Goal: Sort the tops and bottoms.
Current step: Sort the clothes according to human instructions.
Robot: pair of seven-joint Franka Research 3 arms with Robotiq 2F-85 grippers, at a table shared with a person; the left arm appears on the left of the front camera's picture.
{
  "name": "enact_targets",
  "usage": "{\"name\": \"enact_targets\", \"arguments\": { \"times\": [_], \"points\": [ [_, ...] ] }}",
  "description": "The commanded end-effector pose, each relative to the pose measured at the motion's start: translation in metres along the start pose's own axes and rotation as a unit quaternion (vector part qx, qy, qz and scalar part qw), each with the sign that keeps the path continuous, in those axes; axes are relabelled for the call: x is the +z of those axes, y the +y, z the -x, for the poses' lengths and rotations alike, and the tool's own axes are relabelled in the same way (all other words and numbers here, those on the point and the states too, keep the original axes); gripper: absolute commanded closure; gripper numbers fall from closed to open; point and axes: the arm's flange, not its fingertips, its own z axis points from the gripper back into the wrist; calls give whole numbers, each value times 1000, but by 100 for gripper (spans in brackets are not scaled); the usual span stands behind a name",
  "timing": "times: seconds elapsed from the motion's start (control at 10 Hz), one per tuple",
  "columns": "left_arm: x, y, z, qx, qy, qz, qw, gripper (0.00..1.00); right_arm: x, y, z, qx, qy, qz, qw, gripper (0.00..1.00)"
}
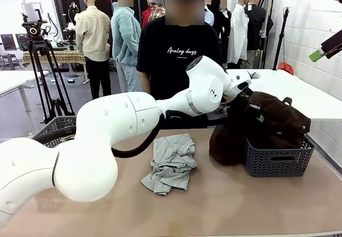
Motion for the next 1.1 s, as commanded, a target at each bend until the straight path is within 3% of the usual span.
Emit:
{"name": "enact_targets", "arguments": {
  "times": [0.0, 0.3, 0.6, 1.0],
  "points": [
    [-1, 5, -19, -15, 11, -3, 1000, 100, -1, 1, 1, 0, -1, 0, 1000, 0],
    [-55, 7, -60, -78, 40, 33, 996, 100, -1, 1, 1, 0, -1, 0, 1000, 0],
    [-97, 24, -59, -83, 51, 42, 994, 100, -1, 1, 1, 0, -1, 0, 1000, 0],
    [-117, 36, -48, -67, 52, 68, 994, 100, -1, 1, 1, 0, -1, 0, 1000, 0]
  ]
}}
